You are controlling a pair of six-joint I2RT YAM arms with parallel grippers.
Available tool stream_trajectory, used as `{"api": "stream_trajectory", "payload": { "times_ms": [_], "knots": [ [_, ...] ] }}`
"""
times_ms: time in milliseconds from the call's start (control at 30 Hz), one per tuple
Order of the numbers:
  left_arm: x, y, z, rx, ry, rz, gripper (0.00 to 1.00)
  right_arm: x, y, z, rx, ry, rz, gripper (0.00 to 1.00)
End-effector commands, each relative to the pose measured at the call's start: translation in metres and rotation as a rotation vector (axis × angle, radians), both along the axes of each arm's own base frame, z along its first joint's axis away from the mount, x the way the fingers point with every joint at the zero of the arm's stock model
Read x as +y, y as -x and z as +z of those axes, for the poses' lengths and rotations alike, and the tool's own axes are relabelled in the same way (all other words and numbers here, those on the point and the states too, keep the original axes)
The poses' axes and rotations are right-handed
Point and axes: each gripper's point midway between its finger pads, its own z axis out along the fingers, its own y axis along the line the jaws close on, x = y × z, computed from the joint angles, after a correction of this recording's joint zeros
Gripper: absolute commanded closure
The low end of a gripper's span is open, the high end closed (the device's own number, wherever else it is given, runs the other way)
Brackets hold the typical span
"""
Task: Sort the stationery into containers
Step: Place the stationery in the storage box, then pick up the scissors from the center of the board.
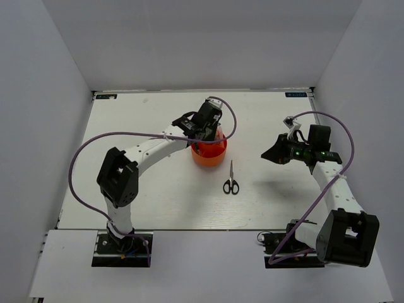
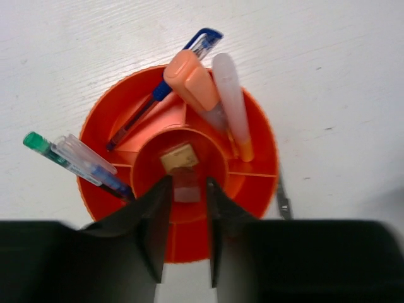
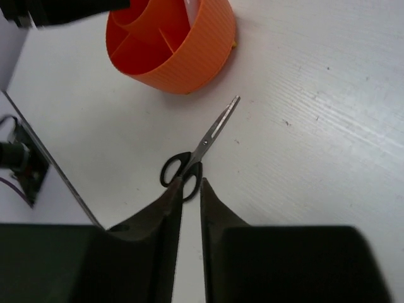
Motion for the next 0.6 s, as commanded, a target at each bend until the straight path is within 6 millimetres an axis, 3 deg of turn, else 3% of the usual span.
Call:
{"api": "stream_trajectory", "payload": {
  "times_ms": [0, 67, 133, 167, 233, 267, 300, 333, 400, 467, 533, 567],
  "knots": [
    [-0.012, 0.017, 0.094, -0.147, 0.153, -0.056, 0.7, 0.009, 0.007, 0.009, -0.133, 0.014, 0.163, 0.85],
    [-0.011, 0.03, 0.098, -0.149, 0.159, -0.079, 0.91, 0.017, 0.021, 0.004, -0.099, -0.015, 0.236, 0.87],
    [-0.005, 0.051, 0.114, -0.16, 0.194, -0.124, 0.97, 0.022, 0.022, 0.01, -0.165, -0.005, 0.318, 0.85],
    [0.0, 0.063, 0.125, -0.17, 0.21, -0.141, 0.97, 0.023, 0.027, 0.001, -0.106, -0.016, 0.326, 0.83],
    [0.008, 0.09, 0.101, -0.104, 0.205, -0.178, 0.91, 0.022, 0.024, -0.003, -0.116, 0.009, 0.337, 0.8],
    [0.006, 0.104, 0.095, -0.07, 0.214, -0.213, 0.79, 0.022, 0.023, -0.005, -0.111, 0.012, 0.338, 0.78],
    [0.006, 0.121, 0.073, -0.003, 0.199, -0.233, 0.7, 0.021, 0.02, -0.008, -0.113, 0.034, 0.329, 0.76],
    [0.011, 0.133, 0.053, 0.069, 0.151, -0.234, 0.64, 0.021, 0.02, -0.009, -0.107, 0.039, 0.317, 0.71],
    [0.003, 0.157, 0.031, 0.129, 0.109, -0.284, 0.56, 0.019, 0.015, -0.007, -0.122, 0.061, 0.287, 0.7],
    [-0.009, 0.174, 0.01, 0.166, 0.062, -0.311, 0.55, 0.013, 0.01, -0.011, -0.106, 0.092, 0.237, 0.68],
    [-0.019, 0.176, -0.006, 0.182, 0.033, -0.309, 0.55, 0.009, 0.008, -0.013, -0.085, 0.113, 0.201, 0.68],
    [-0.025, 0.18, -0.006, 0.17, 0.021, -0.315, 0.55, 0.007, 0.008, -0.013, -0.088, 0.122, 0.191, 0.67]
  ]
}}
